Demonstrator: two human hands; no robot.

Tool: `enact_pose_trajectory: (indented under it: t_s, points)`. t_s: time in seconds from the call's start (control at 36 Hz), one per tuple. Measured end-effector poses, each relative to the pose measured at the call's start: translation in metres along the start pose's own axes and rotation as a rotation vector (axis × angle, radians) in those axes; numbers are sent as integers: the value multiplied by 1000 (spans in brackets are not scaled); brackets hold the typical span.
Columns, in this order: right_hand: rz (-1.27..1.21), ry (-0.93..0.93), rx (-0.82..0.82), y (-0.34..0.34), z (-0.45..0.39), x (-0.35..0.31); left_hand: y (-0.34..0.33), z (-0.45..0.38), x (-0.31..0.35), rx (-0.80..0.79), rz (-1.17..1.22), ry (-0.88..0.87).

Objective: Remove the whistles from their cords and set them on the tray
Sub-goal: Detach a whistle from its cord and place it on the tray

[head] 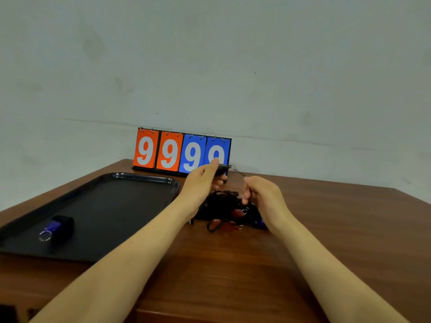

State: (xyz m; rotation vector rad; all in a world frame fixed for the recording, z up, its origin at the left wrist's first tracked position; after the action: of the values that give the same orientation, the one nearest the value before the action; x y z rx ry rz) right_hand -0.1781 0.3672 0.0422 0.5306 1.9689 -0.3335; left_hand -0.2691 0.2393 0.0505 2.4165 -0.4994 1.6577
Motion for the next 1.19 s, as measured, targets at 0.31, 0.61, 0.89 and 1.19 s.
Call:
enact_pose_trajectory:
  t_s: [0.31, 0.61, 0.89, 1.19]
  points:
    - [834, 25, 54, 36, -12, 10, 41, -11, -3, 326, 517, 139]
    - [-918, -138, 136, 49, -11, -36, 45, -14, -18, 390, 509, 208]
    - [-66, 81, 268, 54, -9, -34, 38, -12, -23, 299, 748, 365]
    - [403, 194, 2, 15, 7, -32, 18, -4, -11, 97, 162, 211]
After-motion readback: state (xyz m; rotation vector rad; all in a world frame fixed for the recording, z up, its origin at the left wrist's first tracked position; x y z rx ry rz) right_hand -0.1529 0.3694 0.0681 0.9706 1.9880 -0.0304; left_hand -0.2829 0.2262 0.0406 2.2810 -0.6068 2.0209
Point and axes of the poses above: each hand's wrist, its own z-axis away from the middle knuckle, its own y-axis out of the back of the hand, x = y × z, the point moved 6 cm from there along -z, towards the middle knuckle, and after that the axes turned 6 degrees about x, right-handed, at the moved point
